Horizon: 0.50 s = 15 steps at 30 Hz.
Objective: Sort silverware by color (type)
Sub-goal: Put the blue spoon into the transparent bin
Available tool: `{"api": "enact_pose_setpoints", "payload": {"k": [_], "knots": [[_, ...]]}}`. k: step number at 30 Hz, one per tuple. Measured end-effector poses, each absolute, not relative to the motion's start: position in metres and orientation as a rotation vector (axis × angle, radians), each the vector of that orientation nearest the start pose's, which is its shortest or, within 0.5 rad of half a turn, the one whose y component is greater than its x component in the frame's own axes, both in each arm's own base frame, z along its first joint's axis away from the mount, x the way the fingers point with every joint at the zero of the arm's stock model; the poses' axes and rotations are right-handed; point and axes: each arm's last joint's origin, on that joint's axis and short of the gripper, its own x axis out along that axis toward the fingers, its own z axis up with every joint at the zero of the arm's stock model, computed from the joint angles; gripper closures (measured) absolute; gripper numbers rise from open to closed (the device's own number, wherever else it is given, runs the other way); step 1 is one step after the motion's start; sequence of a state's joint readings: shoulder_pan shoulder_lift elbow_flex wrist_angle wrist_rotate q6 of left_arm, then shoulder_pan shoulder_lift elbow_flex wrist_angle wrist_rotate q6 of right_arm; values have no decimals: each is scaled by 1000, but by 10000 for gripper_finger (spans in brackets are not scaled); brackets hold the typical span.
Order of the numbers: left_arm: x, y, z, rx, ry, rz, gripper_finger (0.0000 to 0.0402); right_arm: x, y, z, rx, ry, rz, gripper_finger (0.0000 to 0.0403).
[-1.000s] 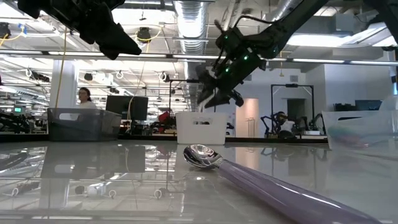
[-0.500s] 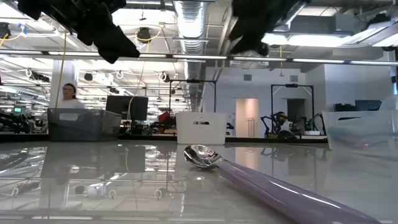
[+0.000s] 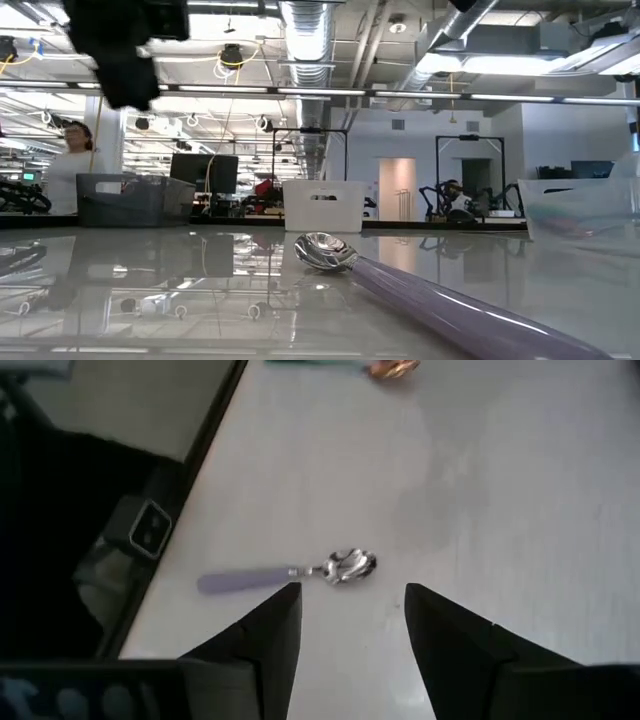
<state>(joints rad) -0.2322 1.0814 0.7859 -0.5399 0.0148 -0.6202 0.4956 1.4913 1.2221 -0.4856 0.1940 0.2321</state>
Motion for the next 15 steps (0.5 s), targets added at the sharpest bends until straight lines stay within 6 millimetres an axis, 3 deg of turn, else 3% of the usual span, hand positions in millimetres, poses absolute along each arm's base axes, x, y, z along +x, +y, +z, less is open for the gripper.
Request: {"api": "enact_pose_setpoints", "payload": {"k": [7, 11, 15], "knots": [[190, -99, 263, -797, 1020, 43, 351, 291, 151, 282, -61, 777, 200, 202], [175, -125, 262, -903, 963, 135, 358, 281, 157, 288, -5, 779, 205, 202], [168, -146, 260, -907, 848, 183, 359, 262, 179, 291, 67, 798, 244, 202]]}}
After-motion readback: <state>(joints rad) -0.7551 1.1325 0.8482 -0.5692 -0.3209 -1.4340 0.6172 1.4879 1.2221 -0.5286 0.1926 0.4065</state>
